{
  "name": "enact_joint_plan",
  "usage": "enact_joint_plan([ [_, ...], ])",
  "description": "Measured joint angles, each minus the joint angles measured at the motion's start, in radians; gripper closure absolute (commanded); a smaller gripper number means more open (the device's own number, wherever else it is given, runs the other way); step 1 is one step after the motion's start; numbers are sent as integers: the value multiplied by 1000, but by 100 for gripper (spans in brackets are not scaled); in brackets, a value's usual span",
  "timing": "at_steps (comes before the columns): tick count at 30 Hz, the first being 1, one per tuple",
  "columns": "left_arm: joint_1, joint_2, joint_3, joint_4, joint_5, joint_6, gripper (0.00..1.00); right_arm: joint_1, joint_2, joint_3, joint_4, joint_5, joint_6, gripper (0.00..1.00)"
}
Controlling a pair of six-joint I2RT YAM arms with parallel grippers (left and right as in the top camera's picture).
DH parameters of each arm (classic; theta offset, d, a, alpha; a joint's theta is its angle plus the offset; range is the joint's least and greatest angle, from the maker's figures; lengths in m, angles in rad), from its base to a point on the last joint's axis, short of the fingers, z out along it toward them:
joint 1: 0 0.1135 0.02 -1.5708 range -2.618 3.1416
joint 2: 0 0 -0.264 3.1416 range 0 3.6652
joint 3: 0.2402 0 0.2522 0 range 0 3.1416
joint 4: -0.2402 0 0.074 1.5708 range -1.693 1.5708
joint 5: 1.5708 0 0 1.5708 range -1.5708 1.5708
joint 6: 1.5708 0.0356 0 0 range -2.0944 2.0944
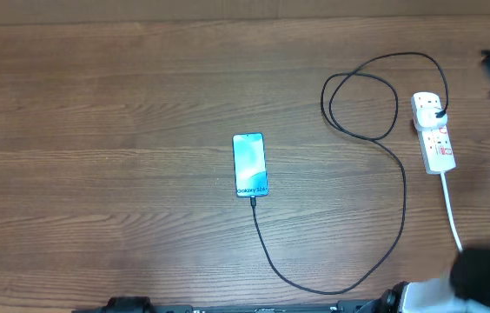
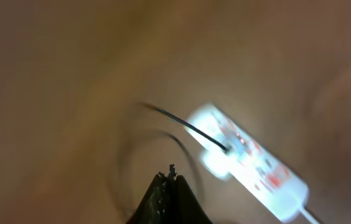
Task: Plug charger to phone and switch on socket
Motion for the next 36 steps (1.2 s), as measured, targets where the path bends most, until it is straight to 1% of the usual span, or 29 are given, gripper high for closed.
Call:
enact_joint_plan([
  [4, 0, -48, 0, -1, 0, 0, 1, -3, -291, 129, 38, -15, -9, 96],
  [7, 0, -60, 1, -2, 0, 0, 0, -3, -440, 223, 89, -48, -18, 96],
  [11, 0, -67, -2, -1, 0, 0, 0, -3, -568, 309, 147, -75, -42, 96],
  [14, 0, -106, -2, -2, 0, 0, 0, -3, -639, 332, 118, -91, -81, 96],
  [17, 0, -150, -2, -2, 0, 0, 0, 1, -674, 320, 101, -155, -94, 96],
  [19, 0, -171, 3, -2, 0, 0, 0, 17, -710, 285, 105, -199, -100, 96],
  [22, 0, -172, 9, -2, 0, 0, 0, 30, -800, 176, 150, -269, -105, 96],
  [24, 0, -172, 9, -2, 0, 0, 0, 30, -859, 103, 210, -305, -108, 96],
  [28, 0, -172, 9, -2, 0, 0, 0, 30, -1018, -97, 354, -370, -115, 96],
  [29, 0, -172, 9, -2, 0, 0, 0, 30, -1074, -167, 401, -383, -115, 94],
  [33, 0, -172, 9, -2, 0, 0, 0, 30, -1204, -312, 513, -402, -118, 89],
  [36, 0, -172, 9, 3, 0, 0, 0, 30, -1311, -417, 596, -405, -101, 89],
])
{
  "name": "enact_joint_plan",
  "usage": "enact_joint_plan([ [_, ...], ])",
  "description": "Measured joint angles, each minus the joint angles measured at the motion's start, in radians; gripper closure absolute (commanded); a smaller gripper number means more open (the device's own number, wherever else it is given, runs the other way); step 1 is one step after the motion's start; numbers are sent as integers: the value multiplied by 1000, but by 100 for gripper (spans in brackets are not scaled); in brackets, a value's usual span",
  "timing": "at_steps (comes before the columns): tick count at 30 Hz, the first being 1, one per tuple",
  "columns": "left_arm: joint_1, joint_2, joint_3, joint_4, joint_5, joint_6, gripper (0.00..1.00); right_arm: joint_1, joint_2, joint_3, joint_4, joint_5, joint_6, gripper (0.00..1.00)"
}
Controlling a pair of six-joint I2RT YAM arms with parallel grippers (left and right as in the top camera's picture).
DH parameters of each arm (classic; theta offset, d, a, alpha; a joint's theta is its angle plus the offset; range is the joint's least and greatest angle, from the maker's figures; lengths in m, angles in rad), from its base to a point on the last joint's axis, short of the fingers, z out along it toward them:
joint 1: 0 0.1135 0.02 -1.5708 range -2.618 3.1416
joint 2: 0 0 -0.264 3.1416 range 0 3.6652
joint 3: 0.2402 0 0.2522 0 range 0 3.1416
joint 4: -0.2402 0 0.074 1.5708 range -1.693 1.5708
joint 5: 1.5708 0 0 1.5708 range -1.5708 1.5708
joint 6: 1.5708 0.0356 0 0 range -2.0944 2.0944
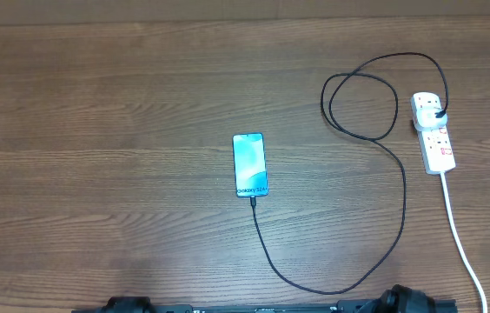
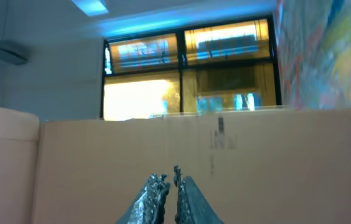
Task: Plug charger to phone and switch on socket
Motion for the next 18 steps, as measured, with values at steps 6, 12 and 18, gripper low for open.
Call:
enact_joint_plan([
  [6, 0, 0, -19, 101, -22, 24, 0, 1, -151, -38, 27, -1, 16, 89],
  [12, 0, -7, -274, 319, -42, 45, 0, 36, -171, -38, 22, 0, 16, 89],
  [18, 0, -5, -673, 635, -4, 68, 0, 66, -186, -37, 21, 1, 16, 89],
])
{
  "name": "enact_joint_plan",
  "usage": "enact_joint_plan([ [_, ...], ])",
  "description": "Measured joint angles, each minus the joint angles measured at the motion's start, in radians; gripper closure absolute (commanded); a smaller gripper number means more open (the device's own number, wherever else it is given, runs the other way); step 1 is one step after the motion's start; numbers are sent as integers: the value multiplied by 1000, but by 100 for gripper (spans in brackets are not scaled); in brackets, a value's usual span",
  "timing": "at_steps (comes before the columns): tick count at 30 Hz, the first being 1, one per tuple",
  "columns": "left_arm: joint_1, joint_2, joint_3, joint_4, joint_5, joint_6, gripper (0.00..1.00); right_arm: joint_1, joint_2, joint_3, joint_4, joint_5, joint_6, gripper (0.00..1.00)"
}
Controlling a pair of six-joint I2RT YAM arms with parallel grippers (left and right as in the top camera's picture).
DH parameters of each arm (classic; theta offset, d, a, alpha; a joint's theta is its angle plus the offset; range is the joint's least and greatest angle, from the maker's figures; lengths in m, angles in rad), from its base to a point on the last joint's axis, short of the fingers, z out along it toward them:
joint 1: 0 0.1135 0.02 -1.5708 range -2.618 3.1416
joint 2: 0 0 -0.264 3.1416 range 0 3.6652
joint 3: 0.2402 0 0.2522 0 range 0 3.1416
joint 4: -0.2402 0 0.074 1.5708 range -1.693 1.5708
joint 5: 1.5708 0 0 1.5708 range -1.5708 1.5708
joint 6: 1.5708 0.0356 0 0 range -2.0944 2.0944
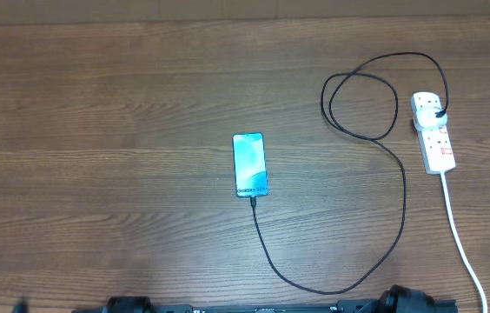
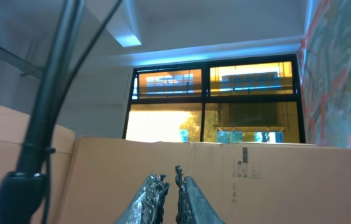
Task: Plug charger to phone and switch on socket
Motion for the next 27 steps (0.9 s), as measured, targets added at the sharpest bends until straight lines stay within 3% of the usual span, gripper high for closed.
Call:
enact_joint_plan([
  [12, 0, 5, -759, 740, 144, 24, 0, 21, -26, 6, -7, -1, -4, 89],
  [19, 0, 5, -986, 882, 146, 26, 0, 21, -27, 6, -9, -2, -3, 89],
  [27, 0, 5, -1125, 1042, 57, 26, 0, 21, -27, 7, 25, -35, 31, 89],
])
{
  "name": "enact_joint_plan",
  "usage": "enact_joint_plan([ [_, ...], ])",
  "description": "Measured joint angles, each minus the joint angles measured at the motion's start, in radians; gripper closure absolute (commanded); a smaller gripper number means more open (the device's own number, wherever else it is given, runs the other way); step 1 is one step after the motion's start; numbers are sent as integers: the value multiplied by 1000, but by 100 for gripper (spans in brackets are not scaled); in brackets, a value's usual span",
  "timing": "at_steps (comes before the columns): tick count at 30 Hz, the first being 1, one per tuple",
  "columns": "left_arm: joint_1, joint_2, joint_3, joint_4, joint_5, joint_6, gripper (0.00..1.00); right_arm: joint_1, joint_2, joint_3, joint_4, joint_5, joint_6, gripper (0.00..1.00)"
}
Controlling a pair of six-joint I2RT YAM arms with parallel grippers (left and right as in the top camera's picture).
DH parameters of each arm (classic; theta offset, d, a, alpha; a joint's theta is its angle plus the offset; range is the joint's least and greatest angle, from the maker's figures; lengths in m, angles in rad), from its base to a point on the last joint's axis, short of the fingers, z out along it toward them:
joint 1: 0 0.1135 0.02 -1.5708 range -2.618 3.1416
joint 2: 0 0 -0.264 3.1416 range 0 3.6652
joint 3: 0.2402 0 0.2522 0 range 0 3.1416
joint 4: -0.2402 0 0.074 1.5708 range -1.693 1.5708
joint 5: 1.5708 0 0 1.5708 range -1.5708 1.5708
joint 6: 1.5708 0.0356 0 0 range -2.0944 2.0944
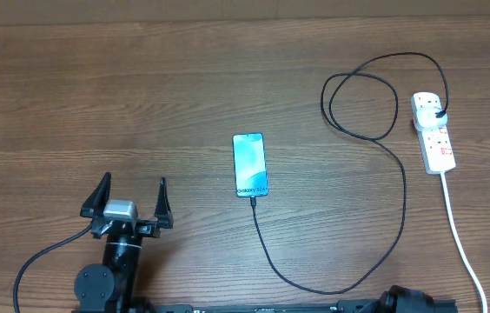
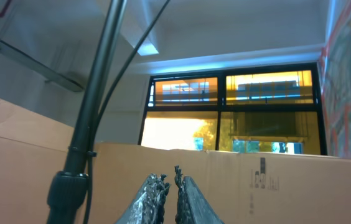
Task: Plug charger to phone and switch on socket
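Note:
The phone [image 1: 249, 164] lies face up at mid-table with its screen lit. The black charger cable [image 1: 399, 217] enters its near end, loops right and back, and ends at the plug [image 1: 437, 112] in the white power strip [image 1: 433, 135] at the far right. My left gripper [image 1: 132, 195] stands open with nothing in it at the front left, well left of the phone. My right gripper [image 2: 170, 177] is out of the overhead view; its wrist camera shows it shut, holding nothing, aimed up at a cardboard wall.
The strip's white cord [image 1: 460, 239] runs to the front right edge. The right arm's base [image 1: 410, 301] sits at the front edge. A black pole [image 2: 79, 168] with cables, a cardboard wall [image 2: 275, 186] and lit windows fill the right wrist view.
My left arm has come into the overhead view at the front left, gripper open. The right wrist view has shifted a little, with the pole closer to centre. Phone, cable and strip are unmoved.
At first my right gripper was shut, just above the power strip at the right side. By the second moment it was out of the overhead view, pointing up at the windows, where it stays. The cable stayed in the phone throughout. Now my left gripper shows.

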Motion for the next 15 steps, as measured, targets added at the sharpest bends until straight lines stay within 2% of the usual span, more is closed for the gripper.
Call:
enact_joint_plan([
  [3, 0, -1, -75, 45, -16, 0, 0, 0, 0, 2, 24, -9, 11, 89],
  [11, 0, -1, -94, -11, -23, 0, 0, 0, -3, 7, 24, -13, 19, 88],
  [15, 0, -1, -94, -62, -23, 0, 0, -3, -97, -24, 31, -16, 21, 88],
])
